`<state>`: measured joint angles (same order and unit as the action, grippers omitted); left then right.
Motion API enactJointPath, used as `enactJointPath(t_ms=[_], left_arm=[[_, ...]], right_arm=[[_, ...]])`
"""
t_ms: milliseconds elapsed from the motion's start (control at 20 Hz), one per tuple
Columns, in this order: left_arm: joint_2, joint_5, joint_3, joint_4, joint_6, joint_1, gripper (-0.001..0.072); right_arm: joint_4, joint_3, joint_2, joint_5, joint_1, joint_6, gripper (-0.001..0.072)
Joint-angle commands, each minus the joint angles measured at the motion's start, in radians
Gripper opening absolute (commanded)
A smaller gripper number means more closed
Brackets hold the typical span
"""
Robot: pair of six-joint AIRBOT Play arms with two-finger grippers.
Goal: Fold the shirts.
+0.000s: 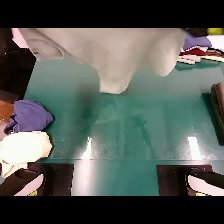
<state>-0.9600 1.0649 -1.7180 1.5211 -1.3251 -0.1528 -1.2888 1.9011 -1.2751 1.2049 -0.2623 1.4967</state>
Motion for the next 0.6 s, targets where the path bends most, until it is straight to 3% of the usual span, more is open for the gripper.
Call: enactJointPath(t_ms=[0, 200, 300, 550], left_arm=[[0.047, -0.002, -0.055, -0.1, 0.003, 0.0, 0.0025], [0.047, 0.057, -0.188, -0.322, 0.082, 0.001, 0.0025], [0.034, 0.098, -0.169, -0.33, 0.111, 0.001, 0.0025], [-0.063, 0.259, 0.15, -0.382, 0.11, 0.0, 0.0025]], right_arm=[[-0.023, 0.051, 0.09, 0.015, 0.015, -0.016, 0.0019], [-0.024, 0.083, 0.156, 0.042, 0.015, -0.018, 0.0019], [-0.022, 0.078, 0.156, 0.084, 0.015, -0.017, 0.0019], [-0.02, -0.161, 0.098, 0.298, 0.012, -0.017, 0.0019]])
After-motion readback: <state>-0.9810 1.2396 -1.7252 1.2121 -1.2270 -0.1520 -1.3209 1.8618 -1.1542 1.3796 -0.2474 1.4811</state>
